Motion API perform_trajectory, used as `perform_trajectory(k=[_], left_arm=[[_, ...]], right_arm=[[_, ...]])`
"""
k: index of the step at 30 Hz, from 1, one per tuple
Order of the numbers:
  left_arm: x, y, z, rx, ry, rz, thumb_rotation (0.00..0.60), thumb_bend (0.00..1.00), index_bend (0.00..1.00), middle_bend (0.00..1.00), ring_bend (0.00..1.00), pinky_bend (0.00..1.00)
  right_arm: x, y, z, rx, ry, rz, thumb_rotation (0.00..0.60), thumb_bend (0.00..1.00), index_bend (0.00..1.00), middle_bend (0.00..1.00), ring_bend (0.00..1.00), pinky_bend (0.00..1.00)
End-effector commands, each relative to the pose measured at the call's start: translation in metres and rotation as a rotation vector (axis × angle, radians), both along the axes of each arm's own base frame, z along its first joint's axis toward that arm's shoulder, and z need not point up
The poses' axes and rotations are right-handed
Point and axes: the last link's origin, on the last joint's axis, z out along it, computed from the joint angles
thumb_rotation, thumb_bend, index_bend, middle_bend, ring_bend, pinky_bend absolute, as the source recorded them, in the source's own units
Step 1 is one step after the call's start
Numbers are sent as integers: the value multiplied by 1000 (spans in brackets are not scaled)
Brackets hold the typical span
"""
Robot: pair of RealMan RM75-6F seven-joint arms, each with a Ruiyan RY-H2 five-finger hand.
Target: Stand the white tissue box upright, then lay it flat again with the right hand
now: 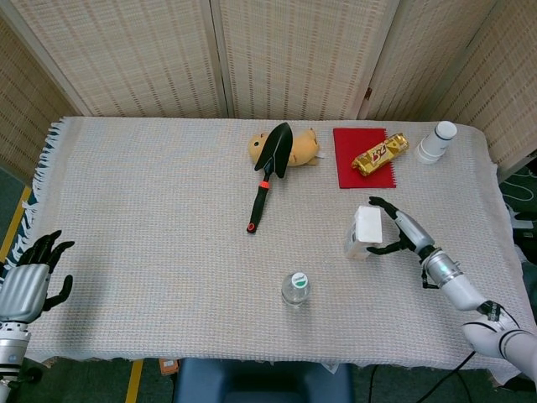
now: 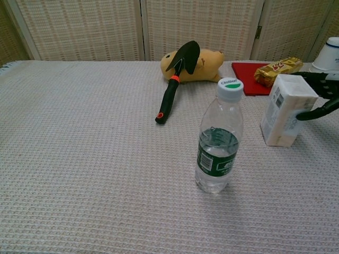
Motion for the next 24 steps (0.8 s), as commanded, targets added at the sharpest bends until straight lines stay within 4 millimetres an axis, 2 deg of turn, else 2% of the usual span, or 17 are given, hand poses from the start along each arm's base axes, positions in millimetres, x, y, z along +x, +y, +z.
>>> perform_trajectory(k=[1, 8, 15, 20, 24], left_arm=[[0, 0, 0, 0, 0, -1, 600, 487, 182, 0, 0, 155], [1, -1, 0, 1, 0, -4, 600, 487, 183, 0, 0, 155], [2, -2, 2, 5, -5, -6, 600, 487, 182, 0, 0, 155], [2, -2, 1, 2, -7, -8, 600, 488, 183, 0, 0, 156], [2, -2, 2, 6, -8, -7, 600, 487, 182, 0, 0, 155]], right_arm=[[4, -1, 10, -15, 2, 7, 600, 70, 0, 49, 0, 0], [24, 7, 36, 18, 82, 59, 600, 36, 0, 13, 0, 0], [52, 27, 69, 16, 307, 106, 600, 34, 0, 13, 0, 0], [62, 27, 71, -4, 503, 85, 600, 34, 0, 13, 0, 0], [69, 18, 60, -1, 593, 48, 600, 34, 0, 13, 0, 0]])
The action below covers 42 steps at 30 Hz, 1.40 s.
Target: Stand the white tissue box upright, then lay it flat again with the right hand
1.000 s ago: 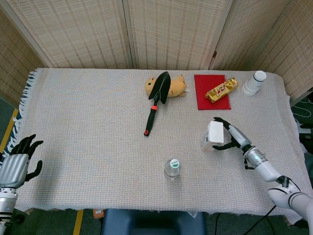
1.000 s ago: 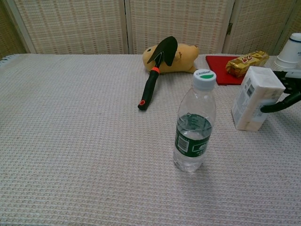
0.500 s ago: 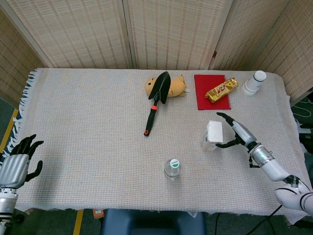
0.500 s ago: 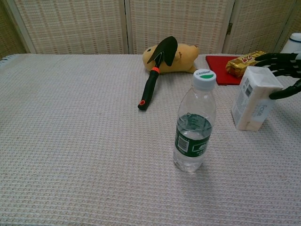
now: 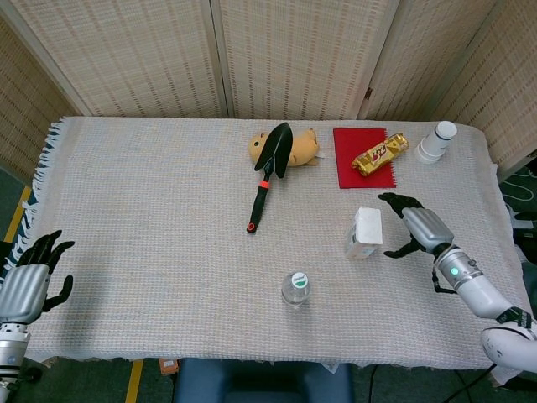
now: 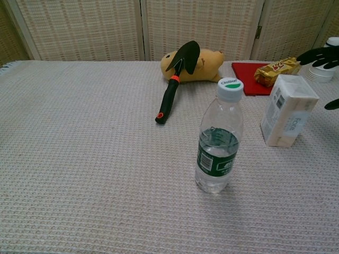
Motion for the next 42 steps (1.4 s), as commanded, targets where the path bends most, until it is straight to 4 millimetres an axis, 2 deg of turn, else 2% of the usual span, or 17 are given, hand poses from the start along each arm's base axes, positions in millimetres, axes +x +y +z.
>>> perform_trajectory(k=[1, 10, 20, 28, 42], left_arm=[[0, 0, 1, 3, -1, 2, 600, 486, 182, 0, 0, 155], [-2, 1, 1, 3, -3, 9, 600, 486, 183, 0, 0, 155], [-1, 1, 1, 1, -2, 6, 600, 487, 183, 0, 0, 155], [-1, 1, 1, 2, -1, 6, 600, 487, 183, 0, 0, 155], [-1, 0, 1, -2, 0, 5, 600, 486, 182, 0, 0, 155]], right_arm=[[19, -5, -6, 3, 142, -71, 600, 34, 0, 13, 2, 0], [36, -13, -26, 33, 187, -87, 600, 34, 0, 61, 54, 0], [45, -17, -23, 11, 197, -85, 600, 34, 8, 96, 81, 0], [48, -19, -24, 4, 199, -89, 600, 34, 115, 187, 166, 0], [57, -21, -29, 12, 189, -71, 600, 34, 120, 189, 168, 0]])
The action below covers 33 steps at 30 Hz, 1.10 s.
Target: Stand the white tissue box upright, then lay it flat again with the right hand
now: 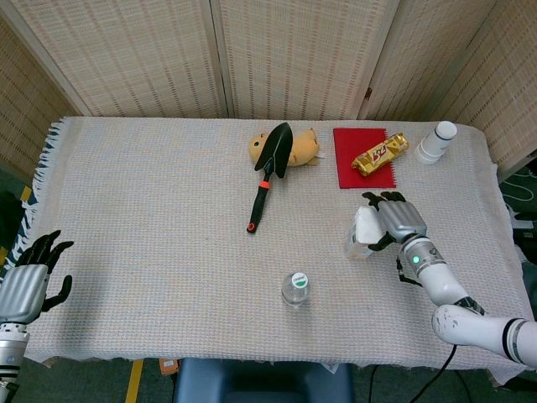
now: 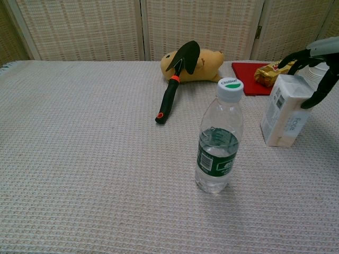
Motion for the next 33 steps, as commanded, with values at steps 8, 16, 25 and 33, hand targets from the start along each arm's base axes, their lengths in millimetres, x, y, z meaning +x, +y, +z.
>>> perform_trajectory(k=[8, 16, 25, 33], left_arm=[[0, 0, 1, 2, -3, -1, 600, 488, 182, 0, 0, 155], [0, 0, 1, 2, -5, -1, 600, 486, 183, 0, 0, 155], [0, -1, 1, 2, -5, -3, 600, 486, 183, 0, 0, 155], [1, -1, 1, -3, -5, -3, 600, 486, 183, 0, 0, 156]], right_arm=[[4, 0, -4, 12, -2, 10, 600, 34, 166, 216, 182, 0], [5, 0, -4, 5, 0, 12, 600, 34, 248, 239, 210, 0], [4, 0, -4, -2, 5, 13, 600, 50, 314, 292, 265, 0], [7, -2, -2, -67, -4, 59, 600, 229, 431, 438, 413, 0]])
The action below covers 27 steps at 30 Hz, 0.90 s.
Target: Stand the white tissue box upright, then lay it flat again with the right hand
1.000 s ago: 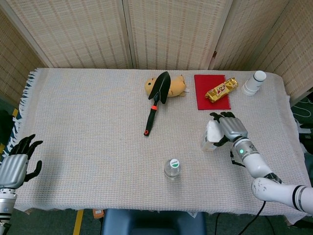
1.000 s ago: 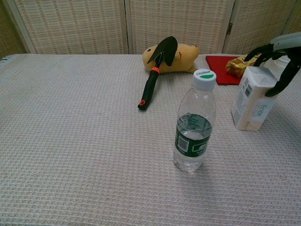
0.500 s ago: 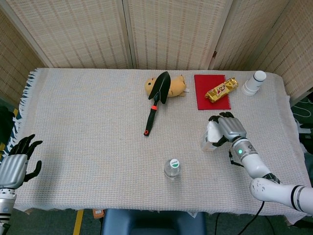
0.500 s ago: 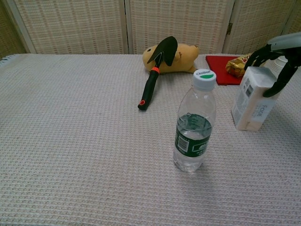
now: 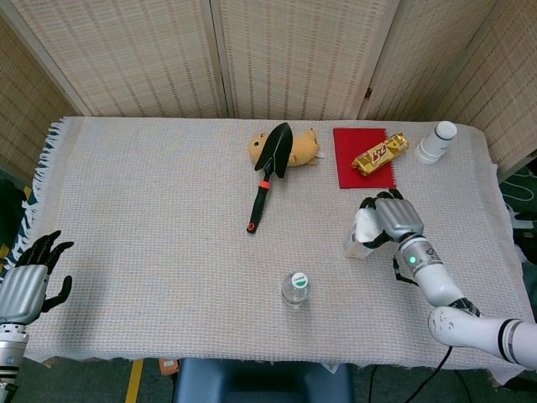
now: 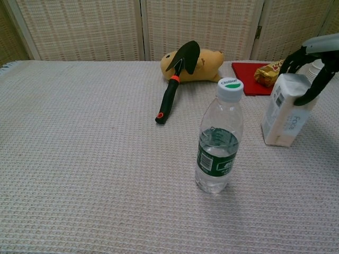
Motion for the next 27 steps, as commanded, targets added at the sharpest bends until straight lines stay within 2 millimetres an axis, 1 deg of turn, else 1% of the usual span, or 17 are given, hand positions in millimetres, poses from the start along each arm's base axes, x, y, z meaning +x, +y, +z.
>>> perform_trajectory(k=[1, 5, 8, 10, 13, 15, 17, 18, 21, 24, 27], left_arm=[[0, 0, 0, 0, 0, 1, 600, 486, 183, 0, 0, 156], [0, 0, 0, -1, -1, 1, 600, 486, 183, 0, 0, 157], [0, 0, 0, -2, 0, 2, 600, 486, 182, 0, 0, 157], [0, 0, 0, -3, 0, 1, 600, 486, 183, 0, 0, 158], [1, -1, -1, -3, -1, 0, 600, 487, 182, 0, 0, 159], [1, 0, -1, -5, 2, 0, 600, 487, 182, 0, 0, 160], [1, 0, -2, -6, 2, 1, 600, 486, 183, 0, 0, 161], [1, 0, -2, -7, 3, 1, 600, 486, 182, 0, 0, 162], [0, 0, -2, -8, 6, 4, 600, 486, 182, 0, 0, 163], [0, 1, -3, -9, 10, 5, 600, 486, 182, 0, 0, 165], [-1, 1, -4, -11, 14, 8, 600, 486, 182, 0, 0, 166]], right_arm=[[1, -1, 1, -41, -14, 30, 600, 239, 447, 457, 433, 0], [3, -1, 3, -108, -68, 83, 600, 250, 463, 470, 447, 0], [3, 0, 5, -180, -216, 143, 600, 250, 468, 472, 449, 0], [-2, 1, 4, -236, -399, 171, 600, 250, 482, 481, 458, 0], [-21, 3, -3, -268, -654, 175, 600, 250, 502, 501, 478, 16], [-39, 4, -12, -214, -772, 133, 600, 250, 502, 502, 478, 20], [-51, 4, -16, -175, -853, 104, 600, 250, 502, 501, 478, 20], [-59, 1, -19, -151, -868, 78, 600, 250, 502, 501, 478, 20], [-72, -5, -26, -114, -848, 72, 600, 252, 502, 501, 478, 20], [-76, -11, -32, -96, -790, 103, 600, 255, 502, 502, 478, 20], [-76, -15, -37, -109, -696, 177, 600, 261, 502, 502, 478, 20]])
